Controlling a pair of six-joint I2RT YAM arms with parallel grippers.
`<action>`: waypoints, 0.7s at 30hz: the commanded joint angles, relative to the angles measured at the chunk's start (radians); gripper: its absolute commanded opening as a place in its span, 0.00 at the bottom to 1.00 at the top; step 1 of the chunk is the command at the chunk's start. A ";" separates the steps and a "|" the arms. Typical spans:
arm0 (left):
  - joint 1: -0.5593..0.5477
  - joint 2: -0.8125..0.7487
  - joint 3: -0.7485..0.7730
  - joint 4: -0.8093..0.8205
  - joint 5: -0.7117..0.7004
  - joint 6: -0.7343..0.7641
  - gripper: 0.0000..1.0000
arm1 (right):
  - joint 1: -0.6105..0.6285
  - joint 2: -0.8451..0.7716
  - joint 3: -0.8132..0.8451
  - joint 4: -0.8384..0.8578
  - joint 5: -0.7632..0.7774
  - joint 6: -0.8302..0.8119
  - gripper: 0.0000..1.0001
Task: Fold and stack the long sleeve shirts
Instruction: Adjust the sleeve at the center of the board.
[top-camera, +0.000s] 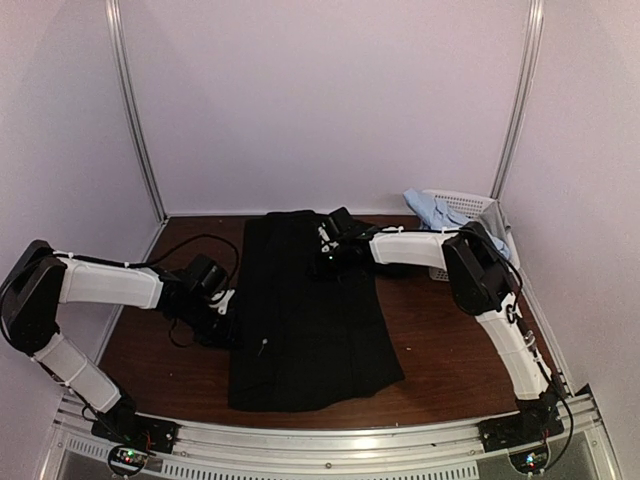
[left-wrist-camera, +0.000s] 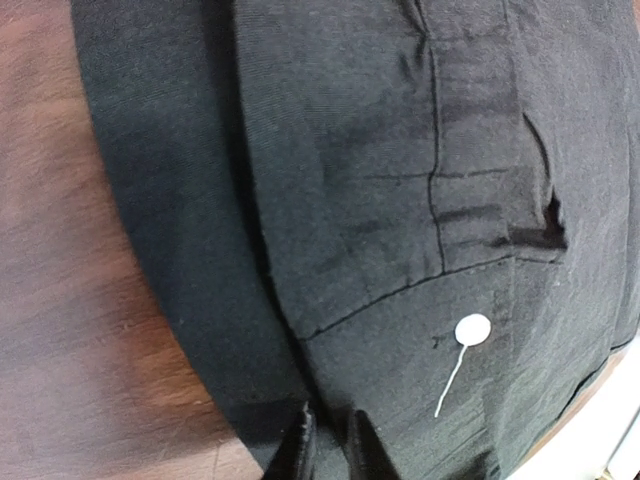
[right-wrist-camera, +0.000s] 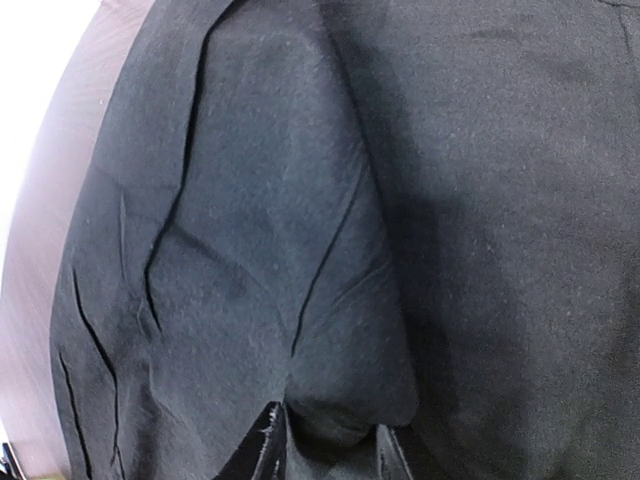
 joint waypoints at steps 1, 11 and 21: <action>-0.004 0.008 0.015 0.029 0.027 0.015 0.06 | -0.006 0.019 0.048 0.006 0.020 0.013 0.25; -0.004 -0.023 0.033 0.004 0.070 0.022 0.00 | -0.015 -0.005 0.077 -0.054 0.084 -0.009 0.02; -0.004 -0.065 0.058 -0.073 0.128 0.052 0.00 | -0.031 -0.028 0.076 -0.111 0.141 -0.035 0.00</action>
